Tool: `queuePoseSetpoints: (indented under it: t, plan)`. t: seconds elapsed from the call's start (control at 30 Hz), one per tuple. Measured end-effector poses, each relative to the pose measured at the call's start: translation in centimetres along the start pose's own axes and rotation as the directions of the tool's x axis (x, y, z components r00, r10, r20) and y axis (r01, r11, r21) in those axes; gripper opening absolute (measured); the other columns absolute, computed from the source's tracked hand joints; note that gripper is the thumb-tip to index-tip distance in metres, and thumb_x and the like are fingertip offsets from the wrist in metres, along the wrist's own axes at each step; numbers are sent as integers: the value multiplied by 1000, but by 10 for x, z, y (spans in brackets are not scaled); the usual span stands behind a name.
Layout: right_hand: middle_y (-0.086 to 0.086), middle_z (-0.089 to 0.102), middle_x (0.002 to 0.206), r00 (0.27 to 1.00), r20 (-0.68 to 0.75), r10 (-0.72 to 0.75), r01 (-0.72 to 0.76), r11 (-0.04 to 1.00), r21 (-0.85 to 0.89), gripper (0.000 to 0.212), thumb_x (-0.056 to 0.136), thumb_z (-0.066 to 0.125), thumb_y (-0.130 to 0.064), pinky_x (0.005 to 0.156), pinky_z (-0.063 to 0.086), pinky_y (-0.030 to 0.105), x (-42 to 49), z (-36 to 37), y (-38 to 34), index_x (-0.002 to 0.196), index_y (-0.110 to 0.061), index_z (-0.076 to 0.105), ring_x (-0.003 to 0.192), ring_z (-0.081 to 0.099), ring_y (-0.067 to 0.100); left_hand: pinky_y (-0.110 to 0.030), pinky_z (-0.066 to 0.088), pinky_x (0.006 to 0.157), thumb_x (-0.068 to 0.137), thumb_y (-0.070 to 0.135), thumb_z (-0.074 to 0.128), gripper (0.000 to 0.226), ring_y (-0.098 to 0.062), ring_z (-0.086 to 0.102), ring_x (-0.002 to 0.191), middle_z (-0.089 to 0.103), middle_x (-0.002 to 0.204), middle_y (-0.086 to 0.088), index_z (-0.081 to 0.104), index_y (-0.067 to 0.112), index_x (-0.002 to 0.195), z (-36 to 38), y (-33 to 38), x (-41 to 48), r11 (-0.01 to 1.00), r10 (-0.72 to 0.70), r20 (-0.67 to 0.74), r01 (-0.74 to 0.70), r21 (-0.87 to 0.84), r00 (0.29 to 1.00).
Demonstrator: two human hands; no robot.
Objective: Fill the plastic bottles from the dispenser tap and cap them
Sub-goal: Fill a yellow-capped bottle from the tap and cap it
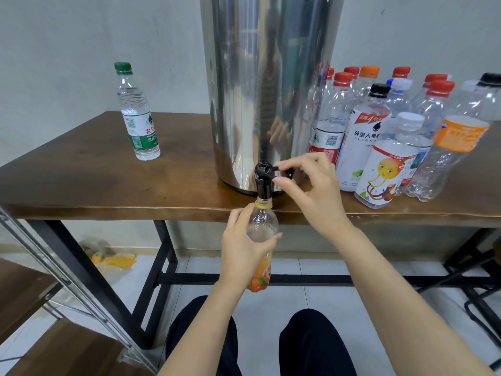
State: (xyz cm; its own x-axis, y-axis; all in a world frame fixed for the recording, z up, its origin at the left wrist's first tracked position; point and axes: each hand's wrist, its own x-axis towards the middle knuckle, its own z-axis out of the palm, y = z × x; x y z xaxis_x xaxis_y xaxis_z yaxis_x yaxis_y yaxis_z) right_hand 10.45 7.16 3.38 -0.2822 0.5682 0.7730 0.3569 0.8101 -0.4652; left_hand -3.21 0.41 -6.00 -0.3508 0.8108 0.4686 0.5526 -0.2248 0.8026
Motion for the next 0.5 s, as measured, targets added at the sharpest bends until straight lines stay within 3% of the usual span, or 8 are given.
queuePoseSetpoints:
  t: [0.1, 0.2, 0.27, 0.5]
  plan:
    - [-18, 67, 109, 999, 36, 19, -23, 995, 102, 16, 89, 61, -34, 89, 44, 48, 4, 1, 12, 92, -21, 69, 103, 49, 9, 0, 36, 84, 68, 31, 89, 72, 8, 52, 103, 52, 113, 12, 57, 23, 132, 1, 0, 0, 1000, -8, -5, 8, 4, 1000]
    - [-15, 67, 110, 998, -32, 50, -44, 985, 169, 21, 91, 59, -31, 88, 44, 23, -1, 11, 13, 91, -14, 69, 105, 53, 19, 1, 35, 84, 68, 31, 89, 72, 3, 52, 100, 53, 115, 11, 57, 21, 132, 1, 0, 0, 1000, -3, -11, 3, 12, 1000]
    - [-9, 68, 111, 993, -95, 66, -49, 984, 171, 21, 93, 58, -28, 90, 39, 16, -7, 20, 10, 93, -10, 68, 107, 54, 19, 1, 35, 85, 68, 31, 89, 72, 2, 51, 102, 53, 114, 11, 57, 22, 132, 2, 0, 0, 1000, 8, -16, -7, 17, 1000]
    - [-8, 66, 112, 984, -170, 56, -31, 988, 150, 21, 95, 56, -26, 87, 41, 18, -11, 29, 7, 93, -8, 67, 101, 56, 19, 1, 35, 86, 67, 33, 89, 73, 3, 50, 104, 54, 115, 11, 57, 22, 131, 3, 0, 0, 1000, 13, -24, -12, 26, 1000]
